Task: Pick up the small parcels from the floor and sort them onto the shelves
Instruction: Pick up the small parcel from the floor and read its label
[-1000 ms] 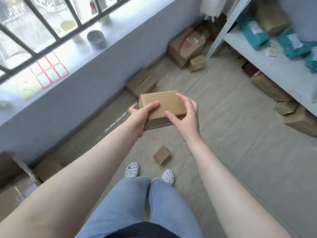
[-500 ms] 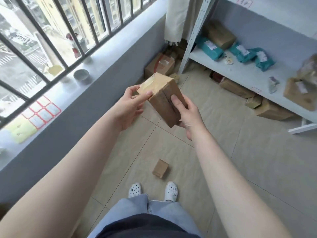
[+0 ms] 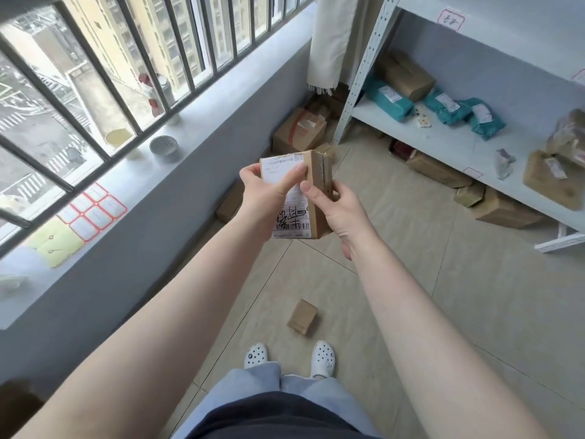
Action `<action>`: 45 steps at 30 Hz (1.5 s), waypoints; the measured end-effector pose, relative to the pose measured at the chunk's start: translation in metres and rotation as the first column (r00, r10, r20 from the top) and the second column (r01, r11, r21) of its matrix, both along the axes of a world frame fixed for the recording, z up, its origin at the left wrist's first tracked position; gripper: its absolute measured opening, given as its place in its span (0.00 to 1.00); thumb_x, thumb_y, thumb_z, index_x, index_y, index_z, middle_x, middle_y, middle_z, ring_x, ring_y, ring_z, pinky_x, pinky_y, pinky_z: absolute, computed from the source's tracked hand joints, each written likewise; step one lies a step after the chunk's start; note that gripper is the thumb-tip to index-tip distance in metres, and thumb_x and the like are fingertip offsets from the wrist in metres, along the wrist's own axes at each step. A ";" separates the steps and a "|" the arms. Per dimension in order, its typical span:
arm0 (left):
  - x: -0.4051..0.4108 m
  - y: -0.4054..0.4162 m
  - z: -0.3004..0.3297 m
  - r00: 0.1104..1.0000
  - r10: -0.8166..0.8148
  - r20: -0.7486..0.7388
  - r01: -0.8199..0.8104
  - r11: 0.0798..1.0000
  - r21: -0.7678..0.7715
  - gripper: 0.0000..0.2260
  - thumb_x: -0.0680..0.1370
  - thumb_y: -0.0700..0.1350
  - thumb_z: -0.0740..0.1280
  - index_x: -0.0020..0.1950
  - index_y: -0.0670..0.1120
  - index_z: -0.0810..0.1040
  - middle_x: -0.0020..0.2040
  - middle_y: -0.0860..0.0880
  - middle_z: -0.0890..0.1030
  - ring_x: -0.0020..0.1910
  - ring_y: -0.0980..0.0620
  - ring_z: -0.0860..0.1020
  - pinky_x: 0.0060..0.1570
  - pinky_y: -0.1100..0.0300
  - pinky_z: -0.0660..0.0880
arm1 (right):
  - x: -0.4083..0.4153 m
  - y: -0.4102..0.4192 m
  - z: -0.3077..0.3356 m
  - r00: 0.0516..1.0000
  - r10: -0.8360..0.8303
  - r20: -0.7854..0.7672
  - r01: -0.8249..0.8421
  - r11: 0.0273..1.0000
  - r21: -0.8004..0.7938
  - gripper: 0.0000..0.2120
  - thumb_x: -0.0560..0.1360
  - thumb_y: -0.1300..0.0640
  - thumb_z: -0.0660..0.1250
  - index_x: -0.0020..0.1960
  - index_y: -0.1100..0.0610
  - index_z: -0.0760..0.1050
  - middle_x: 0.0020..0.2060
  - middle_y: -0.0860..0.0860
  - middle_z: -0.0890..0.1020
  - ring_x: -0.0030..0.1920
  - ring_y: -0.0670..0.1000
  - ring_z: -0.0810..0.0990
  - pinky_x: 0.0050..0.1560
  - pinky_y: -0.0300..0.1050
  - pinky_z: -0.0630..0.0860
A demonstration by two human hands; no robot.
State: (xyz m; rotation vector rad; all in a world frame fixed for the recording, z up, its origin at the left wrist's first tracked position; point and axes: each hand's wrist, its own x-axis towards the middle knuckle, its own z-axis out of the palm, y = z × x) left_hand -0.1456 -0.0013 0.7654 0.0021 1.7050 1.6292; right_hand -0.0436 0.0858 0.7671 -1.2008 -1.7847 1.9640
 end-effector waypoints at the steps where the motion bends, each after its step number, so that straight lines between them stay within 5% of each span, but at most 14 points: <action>1: 0.000 -0.001 0.002 1.000 -0.010 0.012 0.010 1.000 -0.021 0.37 0.63 0.61 0.78 0.63 0.53 0.61 0.59 0.50 0.77 0.58 0.45 0.80 0.56 0.38 0.78 | 0.000 0.000 0.000 1.000 0.006 -0.001 -0.006 1.000 -0.003 0.25 0.69 0.45 0.74 0.60 0.57 0.76 0.51 0.52 0.84 0.44 0.47 0.83 0.29 0.32 0.75; 5: -0.006 -0.007 0.006 0.999 -0.045 0.002 0.045 0.998 -0.048 0.31 0.69 0.58 0.76 0.63 0.52 0.62 0.58 0.48 0.79 0.52 0.47 0.82 0.39 0.52 0.79 | 0.003 0.004 0.006 1.000 -0.002 -0.016 0.001 0.998 -0.059 0.20 0.71 0.45 0.72 0.58 0.56 0.79 0.47 0.51 0.86 0.40 0.46 0.84 0.30 0.35 0.76; 8: -0.011 -0.014 0.004 0.993 -0.113 0.028 0.113 0.993 -0.021 0.32 0.71 0.57 0.75 0.69 0.48 0.64 0.58 0.47 0.81 0.48 0.49 0.83 0.40 0.53 0.78 | 0.006 0.006 0.012 0.999 -0.030 -0.029 0.025 0.985 -0.169 0.18 0.72 0.43 0.70 0.53 0.55 0.81 0.41 0.49 0.87 0.38 0.45 0.86 0.34 0.38 0.80; 11: -0.012 -0.021 0.003 0.961 -0.258 0.098 0.252 0.966 0.062 0.39 0.69 0.57 0.76 0.74 0.45 0.65 0.58 0.43 0.84 0.45 0.48 0.86 0.35 0.52 0.82 | 0.006 0.005 0.010 0.998 -0.052 -0.022 0.046 0.968 -0.245 0.24 0.68 0.36 0.69 0.54 0.52 0.82 0.48 0.53 0.87 0.51 0.53 0.86 0.56 0.53 0.80; 13: -0.010 -0.022 0.002 0.951 -0.297 0.087 0.293 0.954 0.061 0.36 0.70 0.55 0.76 0.73 0.46 0.66 0.58 0.42 0.84 0.41 0.50 0.85 0.28 0.59 0.78 | 0.006 0.003 0.009 0.997 -0.057 -0.042 0.044 0.961 -0.272 0.26 0.67 0.35 0.69 0.56 0.52 0.82 0.51 0.54 0.86 0.54 0.55 0.85 0.61 0.57 0.77; 18: -0.020 -0.022 0.007 0.941 -0.334 0.051 0.330 0.941 0.080 0.32 0.69 0.49 0.77 0.69 0.46 0.70 0.52 0.45 0.87 0.44 0.48 0.87 0.36 0.58 0.81 | 0.012 0.012 0.012 1.000 -0.017 0.003 0.017 0.982 -0.186 0.23 0.68 0.42 0.73 0.59 0.53 0.79 0.52 0.49 0.85 0.56 0.52 0.82 0.61 0.52 0.75; 21: -0.032 -0.023 0.017 0.889 -0.457 -0.024 0.458 0.889 0.028 0.36 0.61 0.49 0.80 0.67 0.47 0.74 0.54 0.43 0.86 0.49 0.45 0.86 0.47 0.51 0.82 | 0.017 0.025 0.022 0.999 0.043 0.033 -0.041 0.998 -0.046 0.38 0.63 0.43 0.77 0.70 0.53 0.71 0.57 0.48 0.82 0.57 0.49 0.78 0.55 0.47 0.71; 24: -0.042 -0.023 0.030 0.811 -0.577 -0.091 0.576 0.816 -0.043 0.35 0.60 0.47 0.80 0.66 0.49 0.76 0.54 0.42 0.86 0.51 0.42 0.85 0.53 0.48 0.82 | 0.018 0.036 0.034 0.996 0.089 0.031 -0.090 0.996 0.011 0.44 0.66 0.46 0.76 0.76 0.56 0.61 0.59 0.48 0.78 0.61 0.49 0.76 0.63 0.50 0.70; 27: -0.048 -0.019 0.041 0.730 -0.669 -0.141 0.658 0.743 -0.123 0.36 0.59 0.49 0.80 0.67 0.51 0.77 0.55 0.42 0.86 0.53 0.41 0.85 0.55 0.47 0.80 | 0.020 0.044 0.043 0.977 0.197 0.078 -0.202 0.977 0.061 0.39 0.66 0.47 0.75 0.73 0.57 0.67 0.58 0.49 0.81 0.57 0.47 0.80 0.60 0.46 0.76; 31: -0.046 -0.014 0.054 0.657 -0.732 -0.182 0.699 0.682 -0.217 0.31 0.63 0.48 0.80 0.66 0.54 0.79 0.52 0.48 0.87 0.52 0.46 0.86 0.56 0.50 0.80 | 0.026 0.041 0.047 0.956 0.282 0.087 -0.285 0.958 0.033 0.16 0.73 0.51 0.70 0.58 0.55 0.79 0.43 0.46 0.85 0.38 0.39 0.83 0.42 0.35 0.77; 34: -0.040 -0.011 0.054 0.716 -0.647 -0.262 0.595 0.762 -0.255 0.33 0.61 0.55 0.81 0.65 0.55 0.80 0.54 0.52 0.86 0.53 0.52 0.85 0.60 0.52 0.78 | 0.028 0.038 0.044 0.989 0.140 0.056 -0.138 0.990 -0.039 0.09 0.72 0.50 0.71 0.49 0.54 0.81 0.37 0.44 0.84 0.37 0.42 0.81 0.47 0.38 0.74; 38: -0.018 -0.009 0.039 0.917 -0.209 -0.339 0.160 0.973 -0.167 0.45 0.63 0.56 0.81 0.76 0.50 0.66 0.68 0.48 0.77 0.64 0.51 0.78 0.63 0.53 0.76 | 0.026 0.029 0.034 0.996 -0.077 0.039 0.083 0.981 -0.177 0.11 0.69 0.47 0.73 0.47 0.52 0.80 0.37 0.44 0.84 0.40 0.46 0.78 0.47 0.43 0.69; 42: 0.001 -0.009 0.022 0.982 -0.060 -0.180 0.041 0.993 -0.107 0.49 0.67 0.59 0.77 0.80 0.49 0.55 0.74 0.48 0.70 0.71 0.48 0.72 0.67 0.57 0.67 | 0.023 0.014 0.026 0.983 -0.180 -0.030 0.162 0.936 -0.313 0.07 0.71 0.51 0.73 0.45 0.53 0.80 0.32 0.43 0.85 0.34 0.43 0.81 0.38 0.37 0.72; 45: 0.007 -0.011 0.012 0.998 0.019 -0.052 -0.022 0.997 -0.072 0.50 0.65 0.62 0.77 0.79 0.53 0.53 0.71 0.47 0.73 0.67 0.47 0.75 0.68 0.49 0.71 | 0.022 0.006 0.023 0.972 -0.233 -0.026 0.210 0.915 -0.345 0.09 0.70 0.51 0.73 0.47 0.53 0.80 0.37 0.45 0.85 0.40 0.46 0.81 0.44 0.39 0.74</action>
